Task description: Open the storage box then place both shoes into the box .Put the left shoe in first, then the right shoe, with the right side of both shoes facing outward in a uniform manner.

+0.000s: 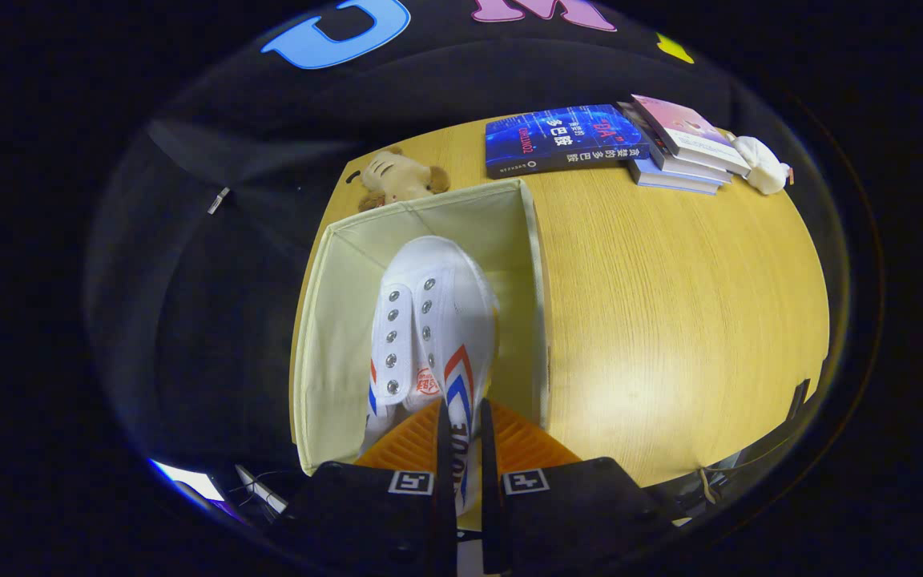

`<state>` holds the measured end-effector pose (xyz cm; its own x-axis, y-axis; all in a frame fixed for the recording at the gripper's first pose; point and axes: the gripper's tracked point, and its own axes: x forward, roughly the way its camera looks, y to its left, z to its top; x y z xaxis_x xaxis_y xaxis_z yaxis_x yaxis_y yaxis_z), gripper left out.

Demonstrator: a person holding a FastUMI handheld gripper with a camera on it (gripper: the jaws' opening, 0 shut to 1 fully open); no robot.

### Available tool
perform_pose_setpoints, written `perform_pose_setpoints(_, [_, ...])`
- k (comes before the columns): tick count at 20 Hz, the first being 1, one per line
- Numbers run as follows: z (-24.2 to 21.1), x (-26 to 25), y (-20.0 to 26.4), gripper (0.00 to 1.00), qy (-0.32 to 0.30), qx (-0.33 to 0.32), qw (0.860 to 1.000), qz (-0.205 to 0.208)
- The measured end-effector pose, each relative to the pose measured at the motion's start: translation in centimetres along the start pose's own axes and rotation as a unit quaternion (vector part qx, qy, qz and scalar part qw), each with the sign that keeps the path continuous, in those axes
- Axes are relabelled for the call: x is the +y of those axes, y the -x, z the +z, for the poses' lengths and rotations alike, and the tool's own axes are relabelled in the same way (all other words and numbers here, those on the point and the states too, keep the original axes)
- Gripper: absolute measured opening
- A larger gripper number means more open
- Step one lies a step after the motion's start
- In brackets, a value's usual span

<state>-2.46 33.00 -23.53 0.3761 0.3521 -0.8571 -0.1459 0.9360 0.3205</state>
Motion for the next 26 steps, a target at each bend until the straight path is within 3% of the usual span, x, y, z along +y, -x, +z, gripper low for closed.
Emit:
perform_pose_setpoints(5, [2.5, 1.9, 2.6, 0.33, 0.012, -0.049, 0.998, 0.041])
perform_pose_setpoints(7, [3.5, 2.3, 4.2, 0.47, 0.032, -0.068, 0.996, 0.055])
perform_pose_setpoints(8, [4.0, 2.2, 5.1, 0.69, 0.039, -0.077, 0.994, 0.061])
perform_pose_setpoints(10, [4.5, 1.2, 6.8, 0.96, 0.052, -0.096, 0.992, 0.065])
perform_pose_setpoints(14, [6.8, -2.7, 10.6, 0.99, 0.084, -0.145, 0.984, 0.059])
perform_pose_setpoints(18, [10.9, -7.7, 15.6, 0.99, 0.125, -0.225, 0.966, 0.038])
perform_pose_setpoints(21, [14.3, -10.8, 19.9, 0.99, 0.14, -0.301, 0.943, 0.026])
perform_pose_setpoints(26, [19.5, -15.7, 27.6, 0.99, 0.156, -0.427, 0.89, 0.011])
